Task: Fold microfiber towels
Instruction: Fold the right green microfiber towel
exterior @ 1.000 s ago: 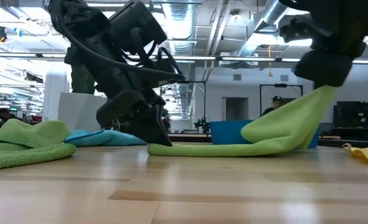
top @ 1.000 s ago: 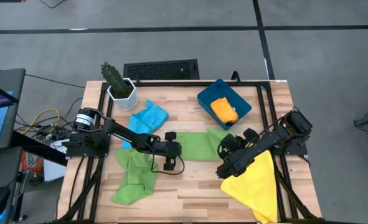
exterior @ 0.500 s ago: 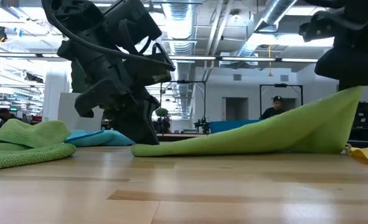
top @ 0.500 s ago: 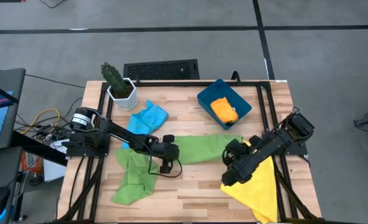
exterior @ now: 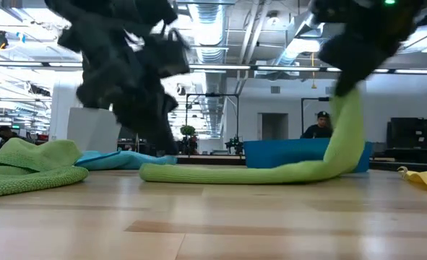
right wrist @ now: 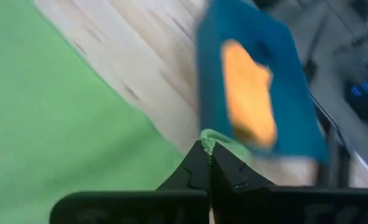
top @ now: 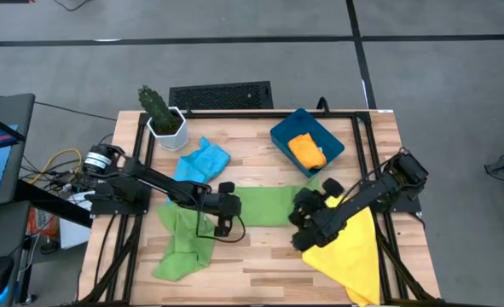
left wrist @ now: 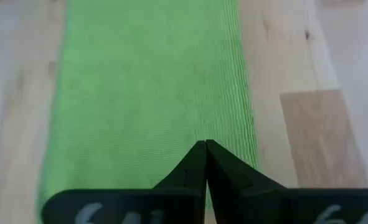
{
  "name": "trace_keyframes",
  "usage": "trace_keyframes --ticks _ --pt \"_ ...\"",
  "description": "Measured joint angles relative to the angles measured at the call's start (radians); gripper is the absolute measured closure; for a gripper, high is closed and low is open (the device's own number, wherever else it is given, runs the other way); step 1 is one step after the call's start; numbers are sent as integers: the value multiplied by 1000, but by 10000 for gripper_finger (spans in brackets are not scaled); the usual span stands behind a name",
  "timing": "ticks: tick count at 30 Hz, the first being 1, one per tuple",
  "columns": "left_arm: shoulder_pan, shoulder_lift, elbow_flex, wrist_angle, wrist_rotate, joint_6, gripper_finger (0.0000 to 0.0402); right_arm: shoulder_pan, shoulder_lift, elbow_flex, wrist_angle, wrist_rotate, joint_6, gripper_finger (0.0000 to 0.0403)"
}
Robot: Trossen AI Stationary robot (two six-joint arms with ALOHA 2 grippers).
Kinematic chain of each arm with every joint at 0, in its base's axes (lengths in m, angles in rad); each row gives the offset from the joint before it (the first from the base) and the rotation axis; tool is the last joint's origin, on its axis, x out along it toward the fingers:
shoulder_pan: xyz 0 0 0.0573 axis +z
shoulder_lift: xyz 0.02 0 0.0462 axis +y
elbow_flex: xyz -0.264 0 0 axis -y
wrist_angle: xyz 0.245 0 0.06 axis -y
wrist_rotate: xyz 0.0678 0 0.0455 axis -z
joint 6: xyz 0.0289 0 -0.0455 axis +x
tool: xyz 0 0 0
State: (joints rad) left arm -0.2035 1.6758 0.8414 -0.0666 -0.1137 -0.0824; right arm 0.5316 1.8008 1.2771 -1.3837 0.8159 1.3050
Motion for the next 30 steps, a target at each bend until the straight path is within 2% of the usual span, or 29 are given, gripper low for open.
trace_keyframes --ticks 3,9,13,15,17,19,21,26,30 --pt "-4 -66 0 -66 -28 -26 401 -36 0 11 192 57 -187 384" --pt "-40 -213 0 -200 -114 -74 401 -134 24 11 639 50 -617 390" --pt "-79 -299 2 -270 -180 -119 401 -187 52 15 880 -2 -816 387" --pt "-98 -325 2 -273 -202 -140 401 -203 64 6 920 -42 -881 384" --pt "-117 -347 2 -293 -213 -150 401 -223 103 17 1037 -91 -920 384" --pt "-132 -354 2 -289 -219 -155 401 -232 128 6 1028 -123 -945 387" --pt "-146 -357 2 -309 -233 -162 401 -234 167 12 1098 -135 -972 388" --pt "-158 -359 2 -349 -264 -186 401 -230 194 35 1109 -102 -1002 384" --pt "-158 -356 3 -350 -267 -192 401 -217 192 62 1140 -61 -1086 388"
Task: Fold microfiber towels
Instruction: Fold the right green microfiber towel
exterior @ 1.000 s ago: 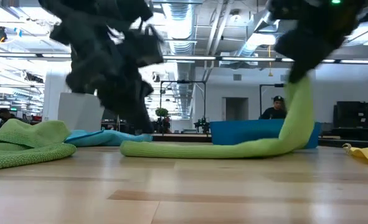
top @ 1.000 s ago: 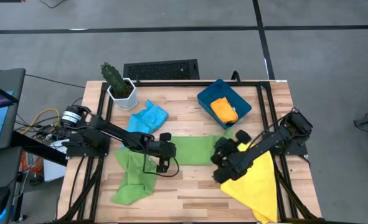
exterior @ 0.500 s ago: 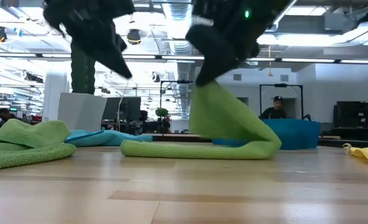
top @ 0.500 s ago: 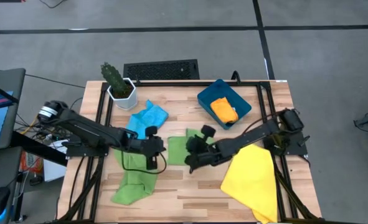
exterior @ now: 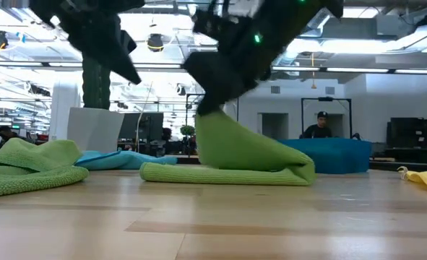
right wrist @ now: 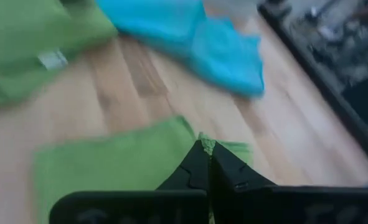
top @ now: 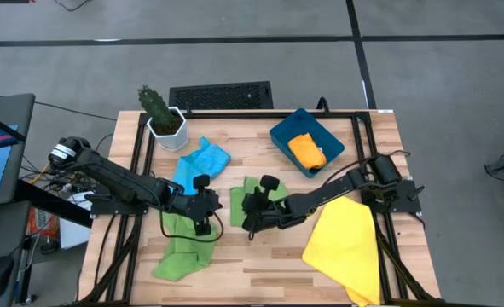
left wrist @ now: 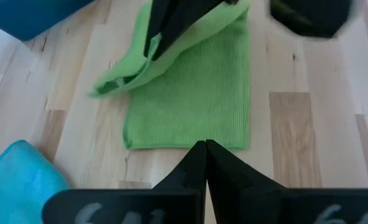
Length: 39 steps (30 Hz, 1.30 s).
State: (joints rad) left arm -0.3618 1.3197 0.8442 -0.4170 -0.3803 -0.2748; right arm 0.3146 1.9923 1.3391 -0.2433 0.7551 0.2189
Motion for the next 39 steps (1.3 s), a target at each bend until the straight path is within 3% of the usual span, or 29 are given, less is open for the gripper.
trace_keyframes --ticks 4,15,27,33,39 --pt "0 0 -1 4 -1 0 401 12 5 7 66 -31 -92 387" --pt "0 0 -1 4 1 -5 401 4 86 12 150 -140 -108 385" --pt "0 0 0 5 1 -15 401 6 111 8 178 -290 -201 350" --pt "1 0 0 5 -44 -15 401 5 109 8 204 -346 -256 307" --pt "2 0 -28 101 -54 -6 401 13 61 8 175 -391 -271 225"
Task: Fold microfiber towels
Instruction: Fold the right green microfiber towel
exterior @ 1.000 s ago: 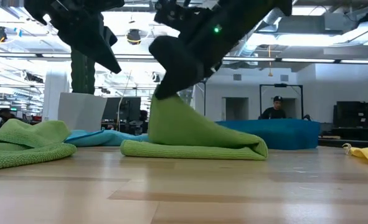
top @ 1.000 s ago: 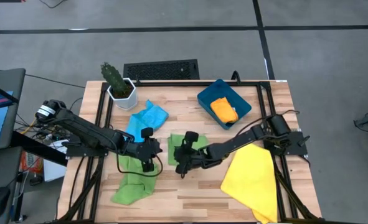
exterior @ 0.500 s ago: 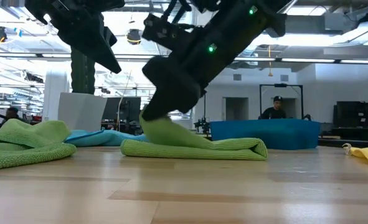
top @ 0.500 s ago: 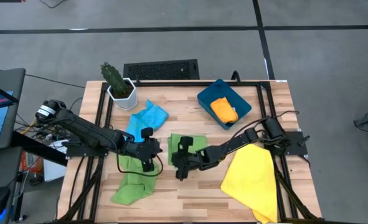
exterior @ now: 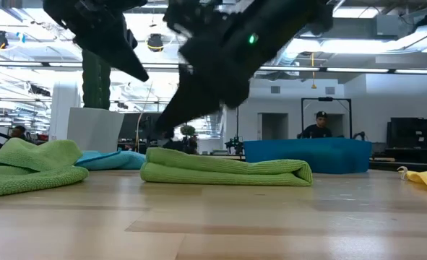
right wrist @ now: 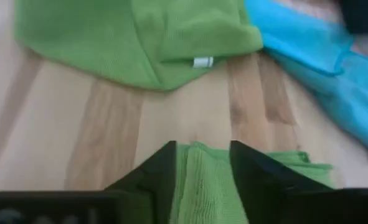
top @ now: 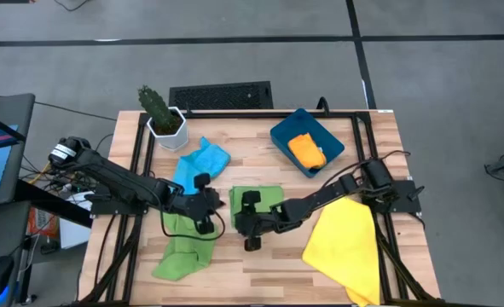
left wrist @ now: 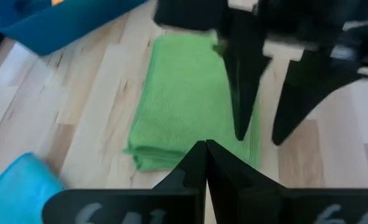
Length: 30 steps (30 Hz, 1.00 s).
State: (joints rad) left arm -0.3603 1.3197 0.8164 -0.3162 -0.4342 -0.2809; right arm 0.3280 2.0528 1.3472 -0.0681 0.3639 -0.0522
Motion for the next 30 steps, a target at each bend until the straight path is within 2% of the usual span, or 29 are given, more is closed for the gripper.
trace_keyframes --ticks 3,5,8,10,15,20,30 --pt "4 12 -55 142 4 40 401 20 -64 1 -90 25 52 189" --pt "15 36 -94 273 32 65 401 42 -111 0 -223 83 119 177" --pt "38 107 -130 452 88 106 401 79 -165 -3 -446 182 256 174" --pt "51 171 -127 541 101 128 401 105 -191 -30 -508 223 348 178" --pt "79 350 -69 568 116 169 401 160 -208 -169 -461 314 529 197" --pt "80 469 -30 544 167 152 401 176 -186 -293 -344 339 642 216" --pt "65 495 -29 505 180 80 401 189 -183 -396 -303 311 700 227"
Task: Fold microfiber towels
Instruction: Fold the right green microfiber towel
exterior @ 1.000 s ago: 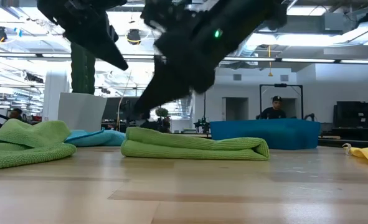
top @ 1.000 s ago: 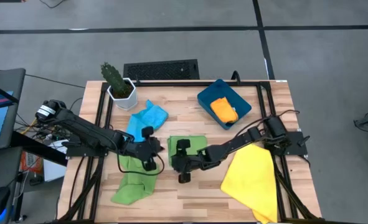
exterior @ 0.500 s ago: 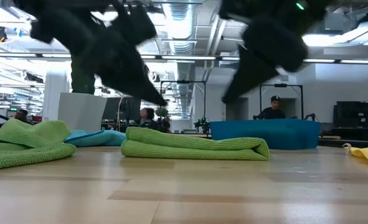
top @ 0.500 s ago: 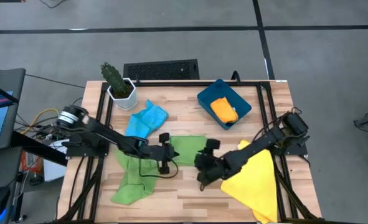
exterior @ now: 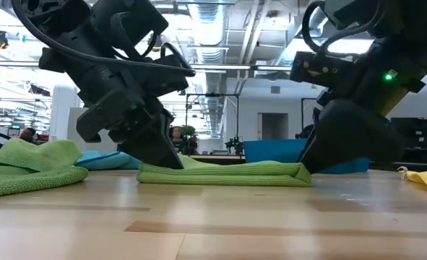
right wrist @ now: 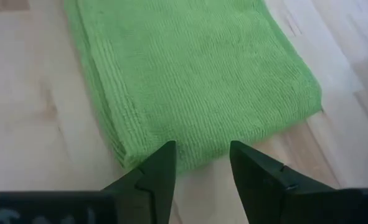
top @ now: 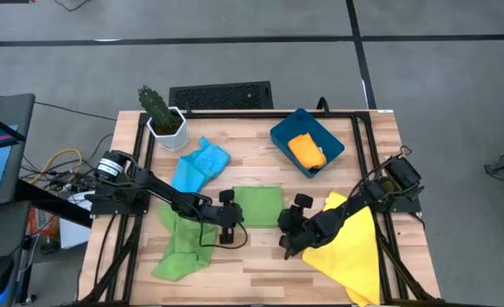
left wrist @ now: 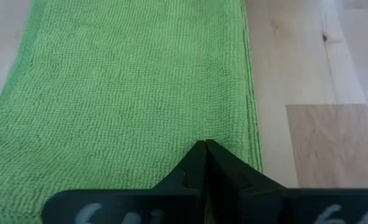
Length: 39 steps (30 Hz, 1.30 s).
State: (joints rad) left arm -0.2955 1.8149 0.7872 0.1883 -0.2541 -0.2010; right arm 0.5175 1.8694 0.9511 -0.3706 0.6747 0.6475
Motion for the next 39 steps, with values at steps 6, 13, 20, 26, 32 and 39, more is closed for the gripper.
trace_keyframes --ticks 6,13,20,26,32,39 --pt "0 -12 13 -4 7 6 401 15 -39 5 4 11 -28 229" --pt "-8 -84 31 34 -26 32 401 81 -81 5 91 61 -174 229" --pt "-27 -23 30 44 -43 17 401 70 9 6 200 37 -238 227" --pt "-35 6 29 46 -46 -4 401 52 75 6 200 14 -230 215" --pt "-36 6 29 33 -46 -8 401 53 73 7 180 11 -202 225" --pt "-37 6 29 32 -45 -17 401 51 72 6 164 -24 -230 304"
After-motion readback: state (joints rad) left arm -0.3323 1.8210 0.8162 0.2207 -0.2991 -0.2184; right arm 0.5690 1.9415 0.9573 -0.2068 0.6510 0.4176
